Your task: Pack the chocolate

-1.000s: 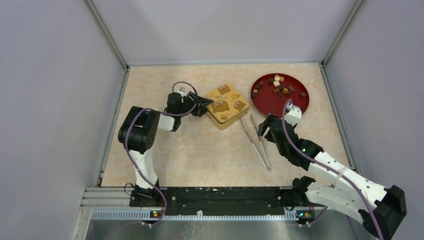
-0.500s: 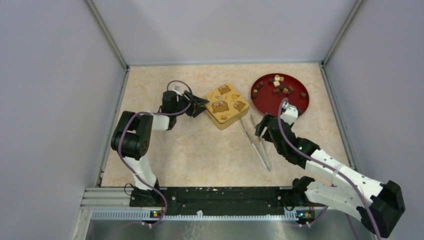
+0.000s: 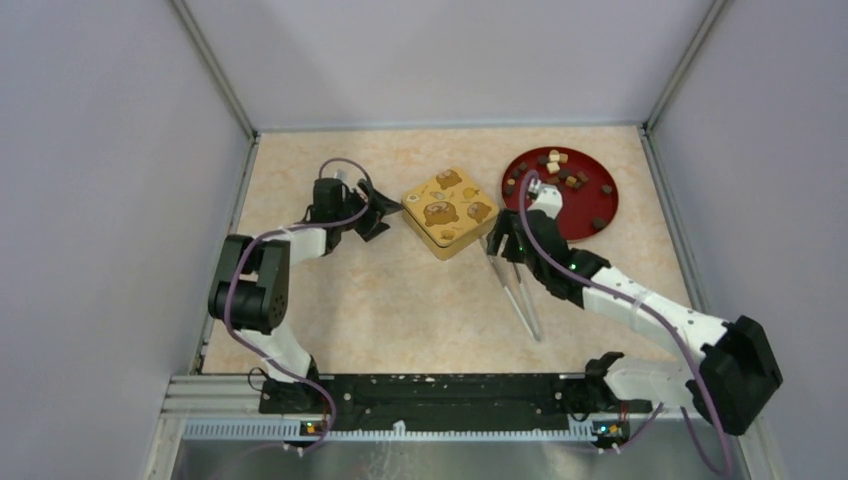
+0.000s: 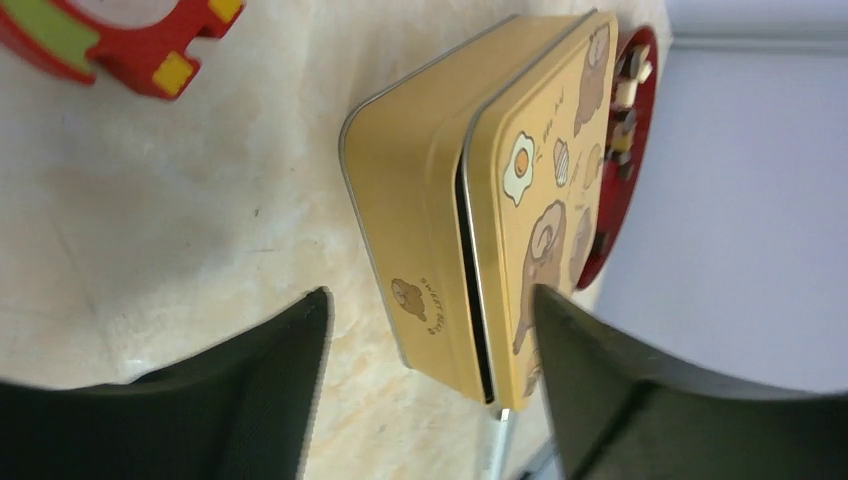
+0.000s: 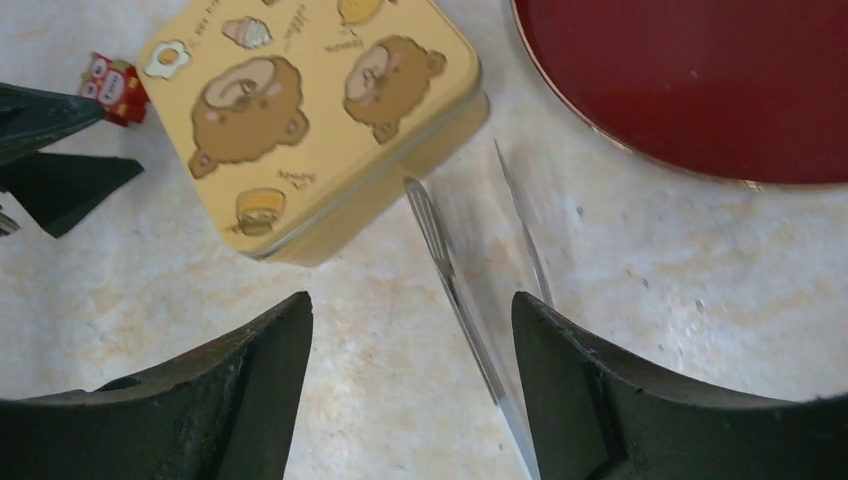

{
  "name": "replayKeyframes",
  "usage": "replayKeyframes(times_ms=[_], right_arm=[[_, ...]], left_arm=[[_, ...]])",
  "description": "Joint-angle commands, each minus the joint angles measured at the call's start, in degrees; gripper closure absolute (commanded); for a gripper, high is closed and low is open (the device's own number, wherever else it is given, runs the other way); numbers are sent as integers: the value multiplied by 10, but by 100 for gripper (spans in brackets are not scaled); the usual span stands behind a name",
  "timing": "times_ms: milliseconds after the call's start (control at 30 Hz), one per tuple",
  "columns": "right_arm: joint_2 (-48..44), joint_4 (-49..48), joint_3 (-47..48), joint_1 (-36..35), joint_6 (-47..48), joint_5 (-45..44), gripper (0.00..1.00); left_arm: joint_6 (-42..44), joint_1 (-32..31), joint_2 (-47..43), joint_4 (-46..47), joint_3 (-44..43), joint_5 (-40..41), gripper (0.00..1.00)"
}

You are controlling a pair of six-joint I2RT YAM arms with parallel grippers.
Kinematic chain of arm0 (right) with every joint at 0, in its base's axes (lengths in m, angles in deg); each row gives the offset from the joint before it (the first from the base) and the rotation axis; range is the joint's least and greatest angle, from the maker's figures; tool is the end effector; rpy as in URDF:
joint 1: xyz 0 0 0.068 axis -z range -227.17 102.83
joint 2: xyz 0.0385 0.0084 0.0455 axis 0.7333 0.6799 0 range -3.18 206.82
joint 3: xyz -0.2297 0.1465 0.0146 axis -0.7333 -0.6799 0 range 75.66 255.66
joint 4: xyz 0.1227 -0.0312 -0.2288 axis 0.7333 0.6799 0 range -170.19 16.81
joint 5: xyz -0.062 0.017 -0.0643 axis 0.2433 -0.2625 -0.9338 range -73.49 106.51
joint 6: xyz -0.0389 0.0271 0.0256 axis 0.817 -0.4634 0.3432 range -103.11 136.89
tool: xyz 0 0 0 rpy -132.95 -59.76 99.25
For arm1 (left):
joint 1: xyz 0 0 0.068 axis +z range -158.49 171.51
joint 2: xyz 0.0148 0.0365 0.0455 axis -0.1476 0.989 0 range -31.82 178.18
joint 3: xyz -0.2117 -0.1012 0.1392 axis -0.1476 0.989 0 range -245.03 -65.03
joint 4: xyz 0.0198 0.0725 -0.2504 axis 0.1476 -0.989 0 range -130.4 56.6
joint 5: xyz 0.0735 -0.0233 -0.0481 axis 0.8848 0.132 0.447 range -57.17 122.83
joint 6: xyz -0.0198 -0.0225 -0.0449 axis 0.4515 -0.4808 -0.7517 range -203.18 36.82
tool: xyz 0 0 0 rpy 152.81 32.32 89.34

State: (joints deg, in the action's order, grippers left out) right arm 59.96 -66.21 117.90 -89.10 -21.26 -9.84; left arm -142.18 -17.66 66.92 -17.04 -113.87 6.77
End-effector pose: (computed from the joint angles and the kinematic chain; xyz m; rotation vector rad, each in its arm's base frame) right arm 0.1875 0.1472 0.2571 0.1880 2.1181 0.3305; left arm 0.3451 -0.0716 0.1670 -0.7137 2.2186 -1.1392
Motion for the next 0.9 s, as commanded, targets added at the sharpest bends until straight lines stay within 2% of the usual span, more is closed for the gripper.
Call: replayKeyframes(times_ms=[0, 67, 100, 267, 367, 500, 667, 867], right_arm=[[63, -119, 58, 58, 72, 98, 28], [102, -156, 78, 103, 83, 167, 28], [125, -162, 99, 123, 87, 190, 28], [261, -162, 229, 178, 128, 259, 27], [344, -151, 313, 211, 121, 324, 27], [439, -117, 403, 236, 111, 365, 27], [494, -119, 443, 240, 90, 414, 26], [527, -123, 445, 240, 76, 444, 26]], left_arm=[[66, 0, -37, -22, -30, -2, 12], [75, -1, -44, -20, -28, -7, 3], [80, -1, -47, -19, -29, -13, 2], [87, -3, -22, -26, -47, -45, 1], [79, -4, -9, -16, -50, -64, 1], [85, -7, 9, -17, -66, -82, 1], [92, -13, 24, -25, -71, -82, 1], [73, -24, 50, -10, -79, -99, 1]])
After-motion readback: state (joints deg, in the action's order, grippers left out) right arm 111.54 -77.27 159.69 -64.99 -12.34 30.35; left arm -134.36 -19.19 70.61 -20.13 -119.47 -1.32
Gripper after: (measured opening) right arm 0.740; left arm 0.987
